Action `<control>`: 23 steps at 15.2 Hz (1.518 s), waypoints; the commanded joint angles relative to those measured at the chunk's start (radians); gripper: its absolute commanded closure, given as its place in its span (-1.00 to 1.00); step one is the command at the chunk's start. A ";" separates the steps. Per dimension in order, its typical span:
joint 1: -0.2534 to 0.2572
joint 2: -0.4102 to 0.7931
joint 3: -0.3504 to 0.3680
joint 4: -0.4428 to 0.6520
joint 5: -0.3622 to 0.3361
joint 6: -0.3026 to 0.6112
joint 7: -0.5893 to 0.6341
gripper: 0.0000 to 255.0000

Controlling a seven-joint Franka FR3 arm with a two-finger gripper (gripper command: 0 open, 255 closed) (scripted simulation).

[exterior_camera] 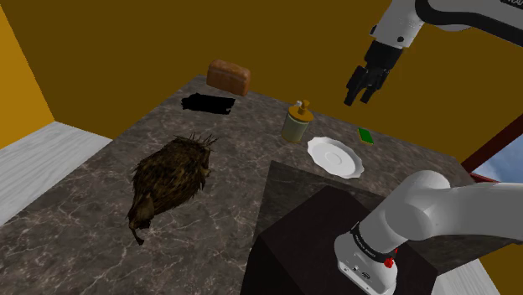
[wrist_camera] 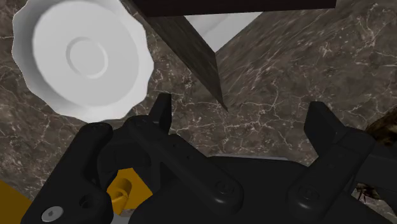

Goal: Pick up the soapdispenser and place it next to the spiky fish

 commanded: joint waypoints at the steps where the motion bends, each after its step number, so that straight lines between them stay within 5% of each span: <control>1: 0.000 0.000 0.000 0.000 0.000 0.000 0.000 -1.00; 12: -0.027 0.308 -0.115 0.045 -0.060 0.285 -0.111 -1.00; 23: -0.048 0.688 -0.214 0.246 -0.023 0.483 -0.233 -1.00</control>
